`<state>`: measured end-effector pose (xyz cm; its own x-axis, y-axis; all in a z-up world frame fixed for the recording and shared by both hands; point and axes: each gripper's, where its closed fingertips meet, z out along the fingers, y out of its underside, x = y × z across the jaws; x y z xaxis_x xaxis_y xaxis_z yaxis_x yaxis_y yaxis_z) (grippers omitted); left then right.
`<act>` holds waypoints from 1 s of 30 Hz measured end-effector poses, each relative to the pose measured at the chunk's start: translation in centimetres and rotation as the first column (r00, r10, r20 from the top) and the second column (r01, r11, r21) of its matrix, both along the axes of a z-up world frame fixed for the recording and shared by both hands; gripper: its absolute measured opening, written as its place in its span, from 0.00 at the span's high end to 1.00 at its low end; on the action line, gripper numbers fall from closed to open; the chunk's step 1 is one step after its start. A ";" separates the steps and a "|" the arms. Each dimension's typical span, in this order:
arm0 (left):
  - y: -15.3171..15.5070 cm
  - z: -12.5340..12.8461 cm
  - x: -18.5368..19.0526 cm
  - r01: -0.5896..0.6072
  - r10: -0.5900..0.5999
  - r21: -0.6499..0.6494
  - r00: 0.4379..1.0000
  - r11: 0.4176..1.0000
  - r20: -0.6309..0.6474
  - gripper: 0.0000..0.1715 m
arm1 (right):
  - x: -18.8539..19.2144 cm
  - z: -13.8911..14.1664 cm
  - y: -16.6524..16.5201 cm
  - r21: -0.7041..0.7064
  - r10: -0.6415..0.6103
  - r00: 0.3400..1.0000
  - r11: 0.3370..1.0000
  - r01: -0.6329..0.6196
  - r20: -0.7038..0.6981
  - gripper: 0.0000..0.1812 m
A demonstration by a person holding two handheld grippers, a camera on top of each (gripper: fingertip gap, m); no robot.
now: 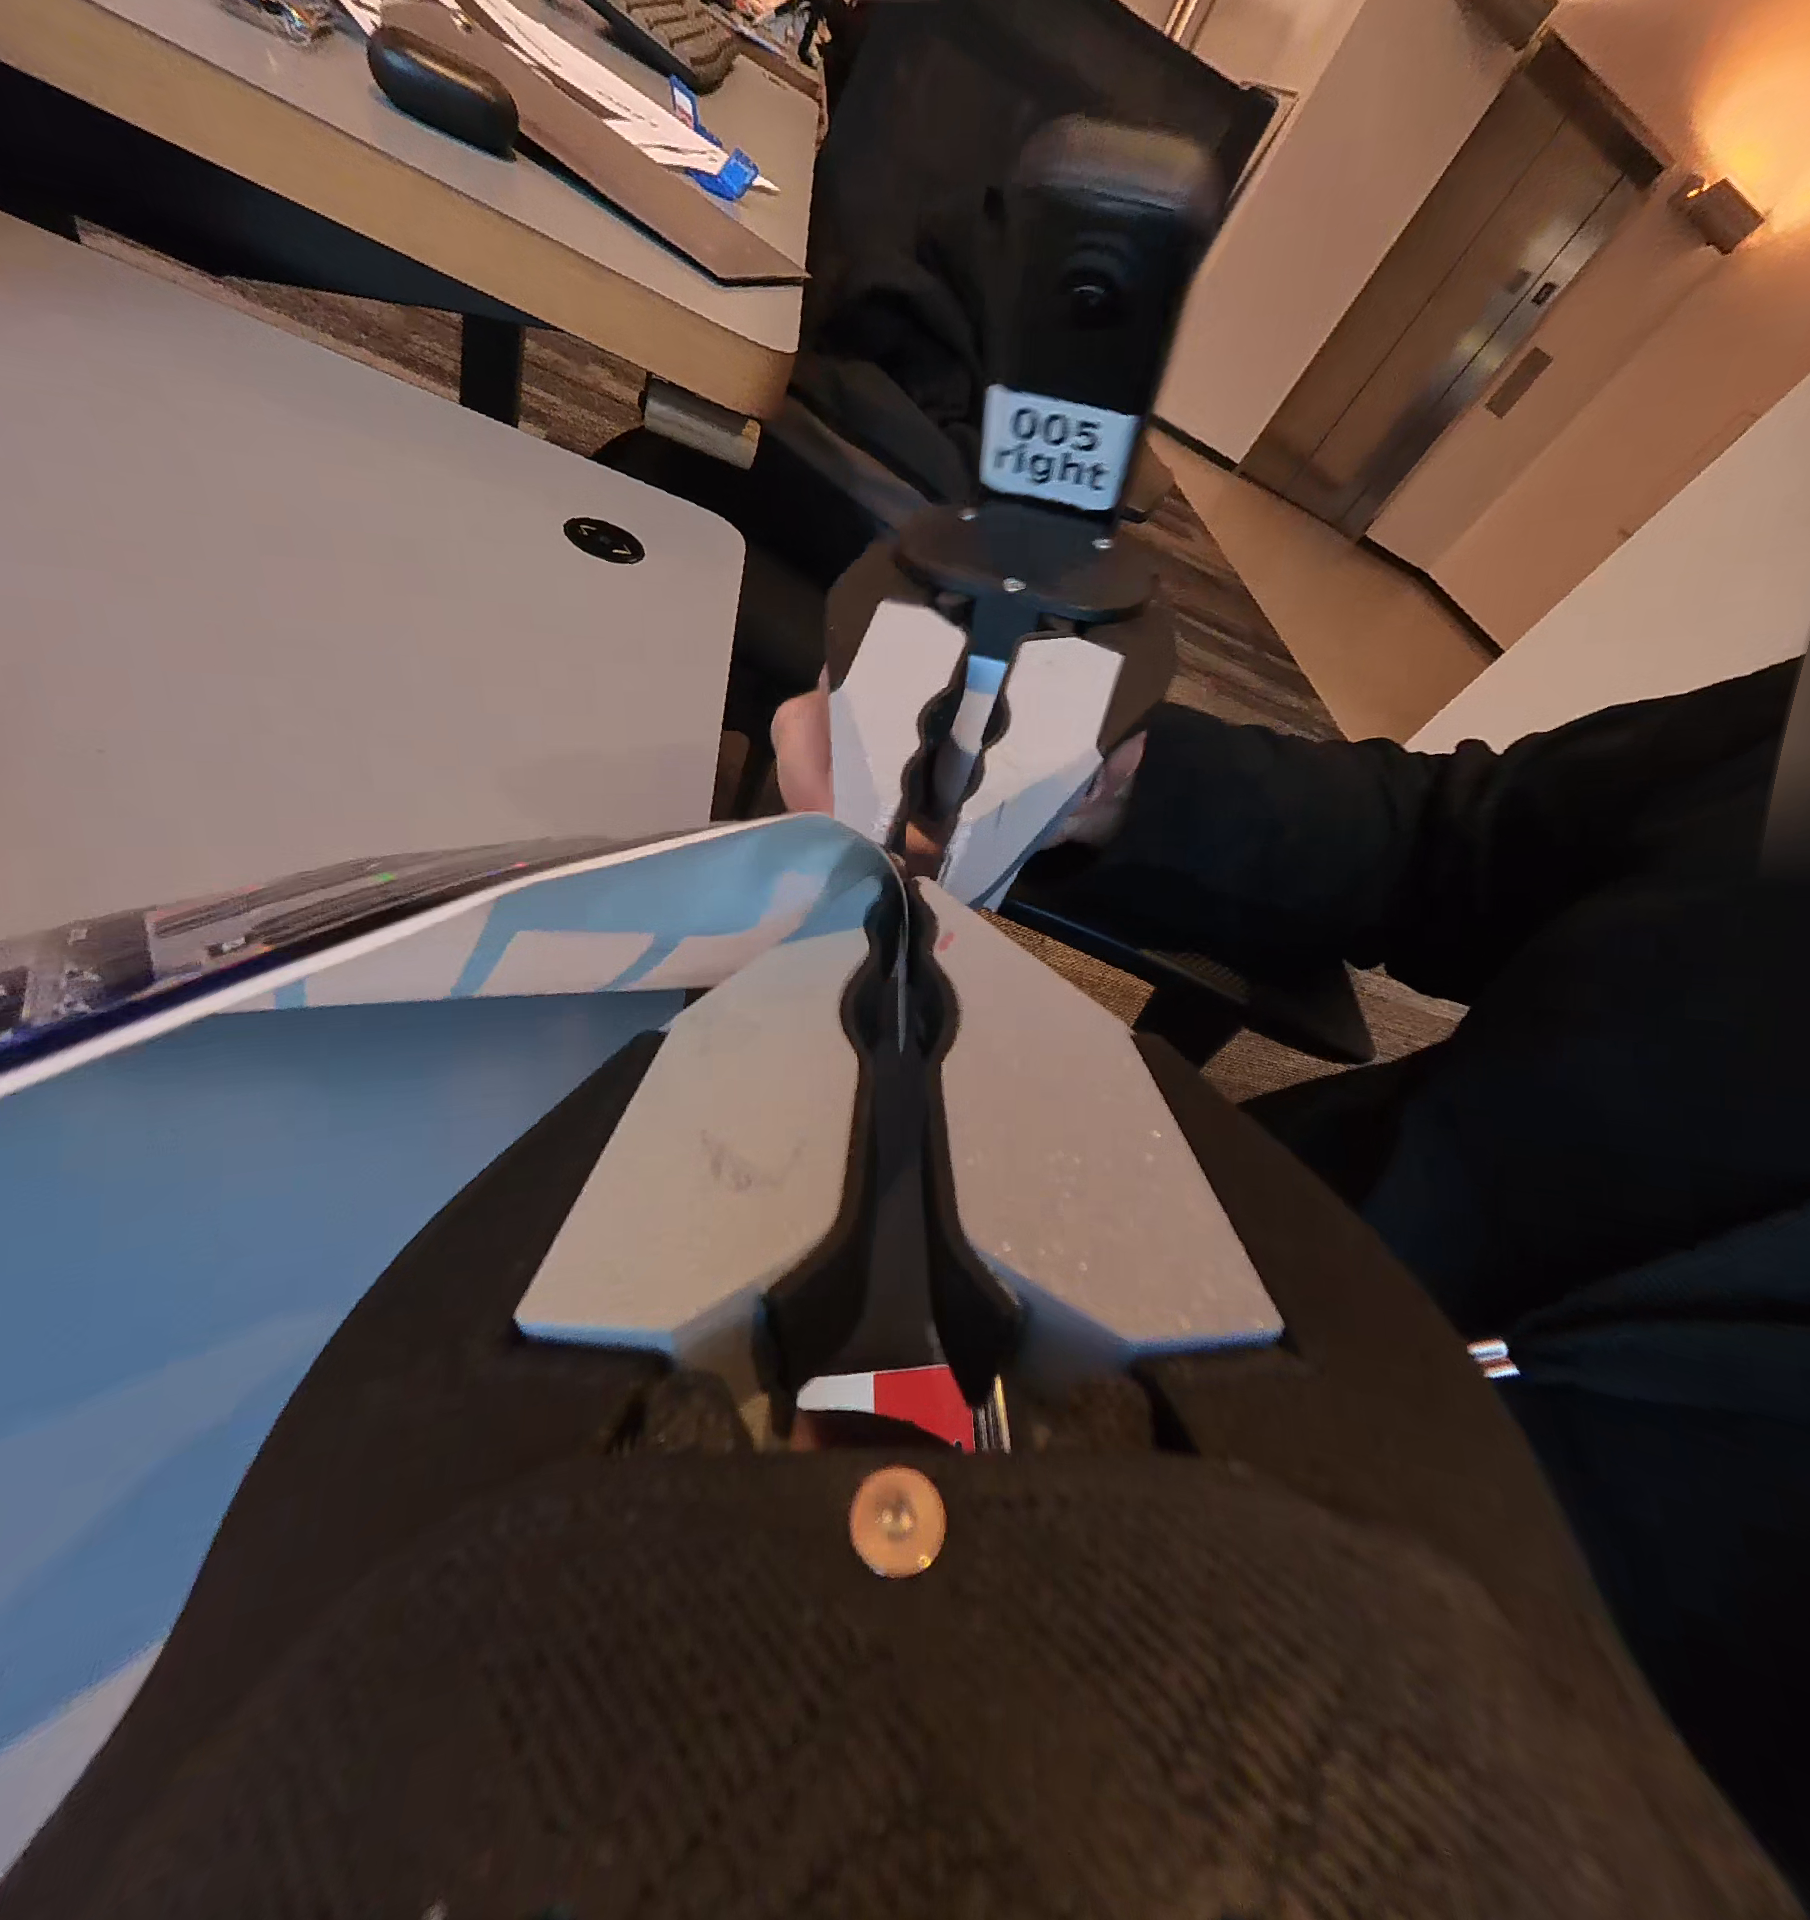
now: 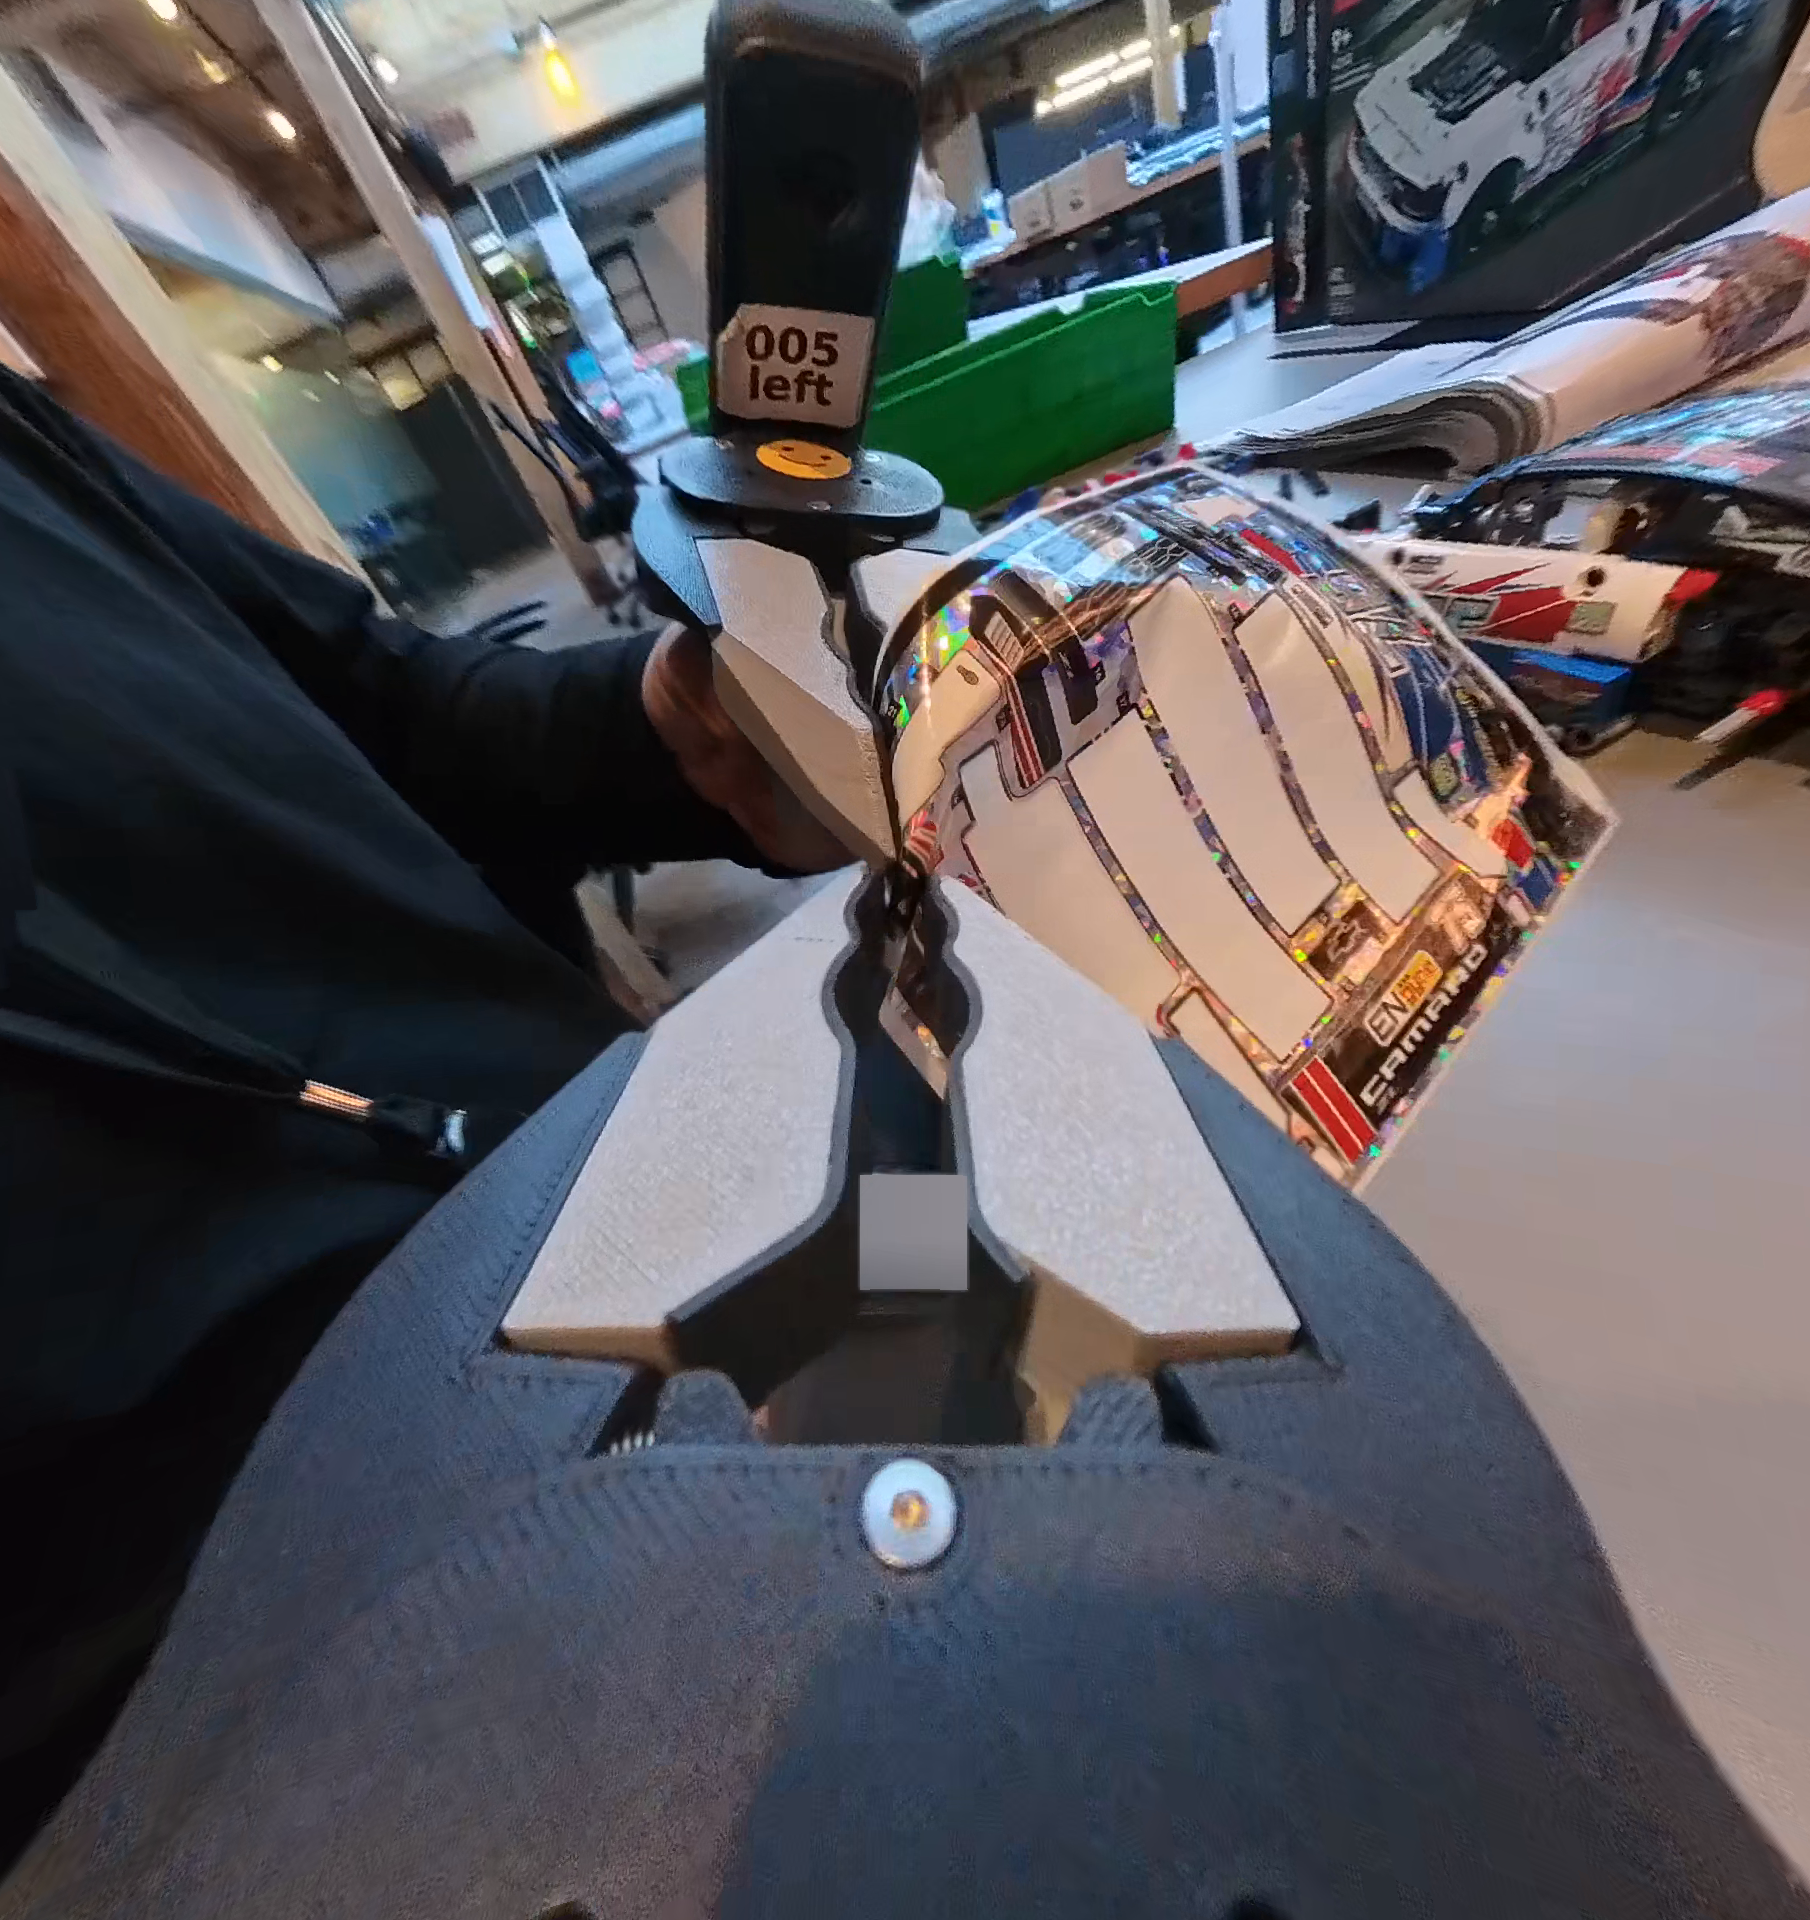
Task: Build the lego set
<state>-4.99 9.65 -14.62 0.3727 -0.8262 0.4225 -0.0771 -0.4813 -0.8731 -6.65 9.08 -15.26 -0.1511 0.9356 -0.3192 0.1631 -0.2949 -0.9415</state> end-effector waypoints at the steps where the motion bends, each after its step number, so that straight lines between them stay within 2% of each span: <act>1: 0.0 0.1 0.0 0.002 -0.002 0.000 1.000 1.000 0.002 1.00 | 0.0 0.1 -0.1 -0.030 0.013 1.000 0.999 -0.013 -0.011 0.98; 6: -0.1 0.4 0.0 0.005 -0.004 -0.025 0.999 1.000 0.034 1.00 | 0.0 0.5 -0.3 -0.144 0.056 0.996 0.987 -0.065 -0.064 0.97; 11: -0.2 0.6 0.1 0.004 -0.003 -0.025 0.999 1.000 0.040 1.00 | 0.2 1.1 -0.2 -0.315 0.102 0.986 0.939 -0.140 -0.135 0.97; 14: -0.2 0.7 0.0 0.004 -0.003 -0.031 0.999 1.000 0.042 1.00 | 0.3 1.2 -0.1 -0.351 0.106 0.982 0.924 -0.154 -0.154 0.97; 19: -0.1 0.4 0.0 -0.012 0.013 -0.040 1.000 0.999 0.023 1.00 | 0.3 1.0 0.1 -0.322 0.085 0.987 0.938 -0.125 -0.134 0.97; 22: 0.4 0.1 -0.3 -0.041 0.041 -0.042 0.999 0.998 -0.005 1.00 | 0.1 0.6 0.6 -0.207 0.023 0.997 0.978 -0.039 -0.078 0.98; 25: 0.2 0.2 -0.4 -0.036 0.035 -0.043 0.999 0.998 -0.004 1.00 | 0.1 0.7 0.5 -0.132 0.005 0.999 0.991 -0.011 -0.049 0.98; 30: 0.1 0.3 -0.3 -0.027 0.027 -0.035 1.000 0.999 -0.013 1.00 | 0.1 0.9 0.4 -0.191 0.027 0.997 0.981 -0.041 -0.075 0.98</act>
<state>-5.28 9.75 -14.35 0.4003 -0.8005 0.4461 -0.0742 -0.5135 -0.8549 -6.53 9.46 -14.40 -0.2111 0.8518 -0.4794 0.1102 -0.4666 -0.8776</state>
